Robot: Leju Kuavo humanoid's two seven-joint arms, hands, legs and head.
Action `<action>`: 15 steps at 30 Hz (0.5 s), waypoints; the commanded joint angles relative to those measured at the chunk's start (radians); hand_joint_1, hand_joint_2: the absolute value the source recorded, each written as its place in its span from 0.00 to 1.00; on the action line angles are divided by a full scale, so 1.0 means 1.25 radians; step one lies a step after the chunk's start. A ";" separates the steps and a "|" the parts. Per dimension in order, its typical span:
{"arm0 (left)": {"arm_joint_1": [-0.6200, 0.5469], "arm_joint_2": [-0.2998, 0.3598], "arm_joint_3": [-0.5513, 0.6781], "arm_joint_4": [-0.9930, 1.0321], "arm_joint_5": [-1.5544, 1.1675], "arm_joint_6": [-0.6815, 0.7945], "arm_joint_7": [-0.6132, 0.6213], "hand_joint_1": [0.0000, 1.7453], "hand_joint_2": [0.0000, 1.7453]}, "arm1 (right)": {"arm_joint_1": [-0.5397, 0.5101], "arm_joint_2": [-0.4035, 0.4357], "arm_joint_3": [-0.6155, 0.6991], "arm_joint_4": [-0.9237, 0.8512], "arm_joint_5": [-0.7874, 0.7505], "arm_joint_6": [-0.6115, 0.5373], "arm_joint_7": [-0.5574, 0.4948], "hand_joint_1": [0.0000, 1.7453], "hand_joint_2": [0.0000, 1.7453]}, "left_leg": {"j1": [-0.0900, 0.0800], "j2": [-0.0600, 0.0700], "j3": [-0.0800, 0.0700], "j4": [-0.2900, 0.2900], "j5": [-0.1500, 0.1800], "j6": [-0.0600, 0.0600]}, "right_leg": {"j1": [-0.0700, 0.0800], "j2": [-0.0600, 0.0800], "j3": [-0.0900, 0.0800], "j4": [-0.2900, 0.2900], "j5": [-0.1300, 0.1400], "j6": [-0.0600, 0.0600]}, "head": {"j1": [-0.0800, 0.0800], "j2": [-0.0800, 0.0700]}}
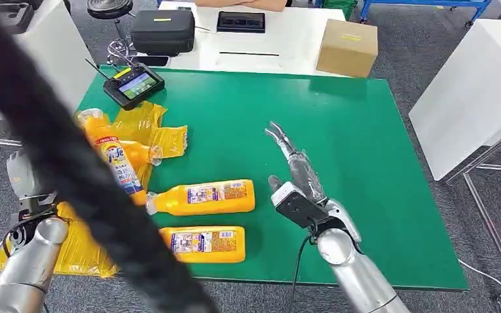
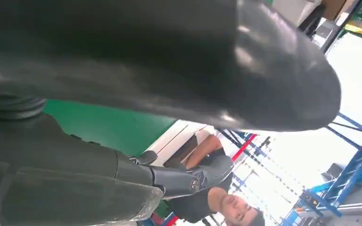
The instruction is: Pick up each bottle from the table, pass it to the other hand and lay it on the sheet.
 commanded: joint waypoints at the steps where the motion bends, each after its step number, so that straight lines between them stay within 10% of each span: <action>1: -0.035 0.021 -0.018 0.084 -0.006 0.028 0.014 1.00 1.00 | -0.053 -0.017 0.048 0.066 -0.012 0.003 -0.001 0.00 0.00 | 0.001 0.001 0.003 -0.001 0.000 -0.005 | 0.000 0.000 0.003 -0.001 0.000 -0.002 | 0.000 0.000; 3: -0.034 0.019 -0.016 0.083 -0.001 0.029 0.014 0.85 1.00 | -0.057 -0.018 0.051 0.070 -0.014 0.004 -0.001 0.00 0.00 | 0.001 0.001 0.003 -0.001 0.000 -0.005 | 0.001 0.000 0.003 -0.001 0.000 -0.002 | 0.000 0.000; 4: -0.032 0.018 -0.013 0.080 0.000 0.037 0.015 0.61 1.00 | -0.058 -0.018 0.053 0.073 -0.017 0.005 -0.001 0.00 0.00 | 0.001 0.001 0.002 -0.001 0.000 -0.004 | 0.001 0.001 0.002 -0.001 0.000 -0.002 | 0.000 0.000; 5: -0.027 0.015 -0.011 0.069 0.013 0.038 0.007 0.00 1.00 | -0.058 -0.021 0.056 0.075 -0.021 0.005 -0.002 0.00 0.00 | 0.001 0.001 0.002 -0.001 0.000 -0.003 | 0.000 0.000 0.001 -0.001 0.000 -0.001 | 0.000 0.000; 10: -0.017 0.011 -0.005 0.049 0.029 0.043 0.002 0.00 1.00 | -0.054 -0.027 0.059 0.075 -0.026 0.002 -0.004 0.00 0.00 | 0.001 0.001 0.002 -0.001 0.000 -0.003 | 0.000 0.000 0.002 -0.001 0.000 -0.001 | 0.000 0.000; 11: -0.008 0.010 -0.004 0.034 0.050 0.047 -0.021 0.00 0.00 | -0.053 -0.031 0.063 0.077 -0.029 0.001 -0.005 0.00 0.00 | 0.001 0.001 0.003 -0.001 0.000 -0.004 | 0.000 0.000 0.003 -0.001 0.000 -0.002 | 0.000 0.000; 15: 0.059 -0.002 0.020 -0.086 0.115 0.051 -0.079 0.00 0.00 | -0.062 -0.031 0.073 0.101 -0.019 -0.016 -0.004 0.00 0.00 | 0.001 0.002 0.002 -0.001 -0.001 -0.003 | 0.000 0.002 0.002 -0.001 0.000 -0.001 | 0.000 0.000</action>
